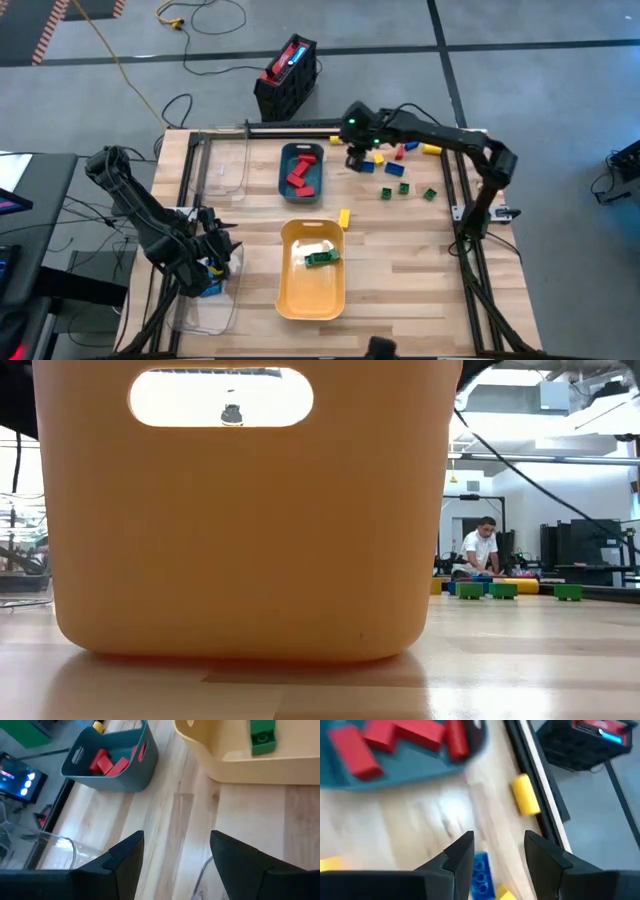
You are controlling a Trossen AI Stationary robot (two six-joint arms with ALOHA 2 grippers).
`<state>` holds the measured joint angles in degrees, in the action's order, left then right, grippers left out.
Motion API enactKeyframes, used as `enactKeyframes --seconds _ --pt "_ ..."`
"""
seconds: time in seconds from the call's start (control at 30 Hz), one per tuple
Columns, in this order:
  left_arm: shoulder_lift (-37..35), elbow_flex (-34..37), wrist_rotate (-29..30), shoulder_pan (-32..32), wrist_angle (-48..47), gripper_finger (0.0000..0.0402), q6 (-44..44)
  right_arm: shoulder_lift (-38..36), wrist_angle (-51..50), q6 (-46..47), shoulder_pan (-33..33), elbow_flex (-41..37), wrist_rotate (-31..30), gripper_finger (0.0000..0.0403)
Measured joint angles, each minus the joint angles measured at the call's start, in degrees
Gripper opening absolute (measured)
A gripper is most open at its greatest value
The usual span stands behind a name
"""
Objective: Sort blocks
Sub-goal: Put the square yellow wooden block into the top left transparent bin
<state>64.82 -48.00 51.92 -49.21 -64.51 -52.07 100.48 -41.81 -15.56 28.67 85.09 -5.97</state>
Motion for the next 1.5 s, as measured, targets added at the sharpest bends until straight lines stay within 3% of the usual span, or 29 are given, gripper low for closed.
enactKeyframes --seconds 0.13,0.27,0.6,0.77,1.0,1.3,1.5 --pt "0.0 0.2 2.4 0.2 0.3 0.0222 1.6 -1.6 5.1 0.0 5.1 -7.8 1.9 0.0180" --pt "0.0 0.2 2.5 0.9 0.7 0.0222 3.6 -0.8 0.7 -6.1 8.6 -10.3 3.7 0.0189" --pt "0.0 0.2 2.5 0.9 3.4 0.0222 4.0 -0.9 -3.8 -19.2 8.5 -11.4 4.2 0.0279" --pt "0.0 0.2 1.7 0.9 5.6 0.0222 4.1 -0.8 -3.9 -23.5 7.5 -11.4 1.9 0.0302" --pt "0.0 0.2 1.0 0.9 8.3 0.0222 4.2 4.0 -5.6 -24.6 8.9 -11.4 1.1 0.0302" --pt "0.0 0.2 -2.3 0.9 8.7 0.0222 4.2 11.1 -2.3 -26.6 9.5 -11.4 -4.5 0.0300" --pt "0.0 0.2 -5.0 0.9 8.5 0.0222 4.0 12.6 -2.9 -27.4 9.1 -11.1 -7.6 0.0251"
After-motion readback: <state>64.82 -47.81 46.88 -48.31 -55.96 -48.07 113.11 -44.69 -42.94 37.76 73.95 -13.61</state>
